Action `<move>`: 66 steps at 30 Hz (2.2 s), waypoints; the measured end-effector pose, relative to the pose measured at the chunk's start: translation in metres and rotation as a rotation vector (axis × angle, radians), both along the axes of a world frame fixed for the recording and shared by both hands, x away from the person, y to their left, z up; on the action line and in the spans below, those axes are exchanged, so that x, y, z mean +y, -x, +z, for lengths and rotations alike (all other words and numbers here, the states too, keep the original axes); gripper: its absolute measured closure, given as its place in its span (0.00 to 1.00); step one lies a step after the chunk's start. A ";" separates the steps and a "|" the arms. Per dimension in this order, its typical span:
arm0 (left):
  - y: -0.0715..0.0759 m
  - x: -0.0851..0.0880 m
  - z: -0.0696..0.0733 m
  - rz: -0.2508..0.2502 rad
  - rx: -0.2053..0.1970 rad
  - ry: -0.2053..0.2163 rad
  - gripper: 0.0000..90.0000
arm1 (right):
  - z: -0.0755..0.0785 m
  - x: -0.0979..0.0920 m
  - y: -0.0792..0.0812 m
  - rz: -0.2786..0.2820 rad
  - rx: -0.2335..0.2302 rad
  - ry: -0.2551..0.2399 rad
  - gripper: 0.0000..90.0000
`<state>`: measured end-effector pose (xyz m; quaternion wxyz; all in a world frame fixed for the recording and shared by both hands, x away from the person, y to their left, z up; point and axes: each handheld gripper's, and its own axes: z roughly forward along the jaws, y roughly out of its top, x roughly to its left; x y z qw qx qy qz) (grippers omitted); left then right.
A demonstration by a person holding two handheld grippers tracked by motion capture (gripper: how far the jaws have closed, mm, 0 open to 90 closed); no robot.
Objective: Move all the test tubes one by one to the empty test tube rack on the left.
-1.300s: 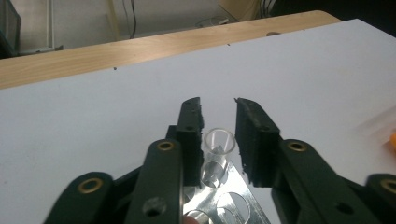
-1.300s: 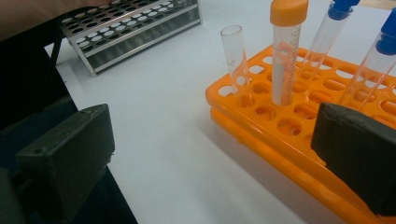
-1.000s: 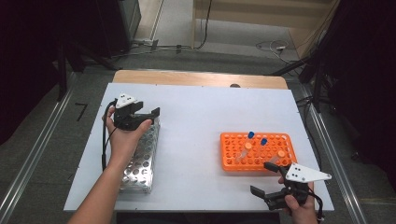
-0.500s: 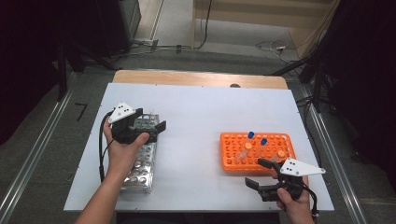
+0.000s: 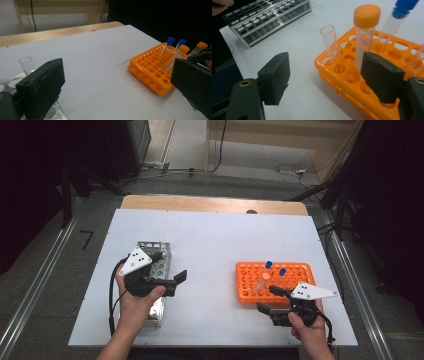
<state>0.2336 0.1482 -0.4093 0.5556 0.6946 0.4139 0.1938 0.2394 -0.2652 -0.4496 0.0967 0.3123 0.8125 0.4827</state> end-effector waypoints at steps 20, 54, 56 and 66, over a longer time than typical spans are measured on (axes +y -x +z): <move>0.023 -0.023 -0.011 -0.061 0.003 -0.006 0.00 | -0.022 0.025 -0.020 -0.060 0.046 0.091 0.65; 0.026 -0.032 -0.018 -0.099 0.009 -0.022 0.00 | 0.000 0.020 -0.006 -0.128 -0.096 0.053 0.82; 0.026 -0.033 -0.017 -0.104 0.011 -0.023 0.00 | 0.003 0.020 -0.004 -0.121 -0.095 0.043 0.82; 0.029 -0.045 -0.016 -0.166 0.008 -0.004 0.04 | 0.007 0.038 0.009 -0.023 -0.083 0.032 0.82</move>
